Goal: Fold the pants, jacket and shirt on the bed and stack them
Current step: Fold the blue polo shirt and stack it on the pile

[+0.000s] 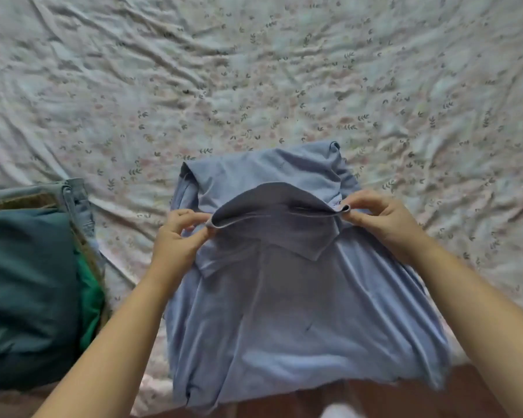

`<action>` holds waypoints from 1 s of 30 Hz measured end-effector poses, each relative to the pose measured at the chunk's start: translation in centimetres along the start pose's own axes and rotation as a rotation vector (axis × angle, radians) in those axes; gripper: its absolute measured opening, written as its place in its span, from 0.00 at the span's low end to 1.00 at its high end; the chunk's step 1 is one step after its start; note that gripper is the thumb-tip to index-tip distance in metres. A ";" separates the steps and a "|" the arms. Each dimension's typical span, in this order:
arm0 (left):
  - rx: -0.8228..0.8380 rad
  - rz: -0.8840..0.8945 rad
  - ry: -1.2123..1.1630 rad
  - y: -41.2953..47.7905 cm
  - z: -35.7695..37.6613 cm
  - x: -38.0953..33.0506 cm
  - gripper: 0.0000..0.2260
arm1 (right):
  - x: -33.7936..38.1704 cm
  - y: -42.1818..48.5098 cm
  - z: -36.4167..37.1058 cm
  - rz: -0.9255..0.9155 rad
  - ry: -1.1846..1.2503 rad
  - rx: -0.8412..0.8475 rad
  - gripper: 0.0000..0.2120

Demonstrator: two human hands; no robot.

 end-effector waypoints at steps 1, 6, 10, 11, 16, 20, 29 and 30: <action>0.028 -0.058 -0.012 -1.2 0.1 1.8 0.18 | -1.7 -1.1 0.3 0.019 -0.079 -0.015 0.17; 0.060 -0.283 -0.049 -4.0 1.8 7.5 0.15 | -8.0 -4.2 2.3 0.240 -0.109 -0.078 0.13; -0.012 -0.220 -0.089 -3.1 3.1 6.9 0.13 | -8.1 -3.2 3.6 0.266 0.146 -0.193 0.11; -0.005 -0.182 -0.093 -3.0 3.4 6.4 0.12 | -7.9 -2.7 3.9 0.246 0.130 -0.186 0.11; 0.033 -0.146 0.021 -3.2 3.9 6.3 0.15 | -7.7 -1.8 3.7 0.153 -0.070 -0.192 0.20; 0.048 -0.144 0.348 -4.2 3.3 6.7 0.16 | -7.7 -2.9 3.0 0.185 -0.343 -0.153 0.17; -0.192 0.325 0.765 2.5 3.9 1.5 0.20 | -2.5 6.1 2.9 0.094 -0.320 -0.303 0.13; -0.126 0.359 0.818 3.4 4.6 1.0 0.23 | -2.3 7.1 3.1 0.091 -0.284 -0.269 0.10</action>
Point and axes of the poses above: each hand's wrist, its own y-axis towards the middle knuckle, its own z-axis out of the palm, x = y × z, the point moved 1 cm from there along y, towards the middle knuckle, and after that the axes turned 3 degrees about x, right-handed, at the moved point
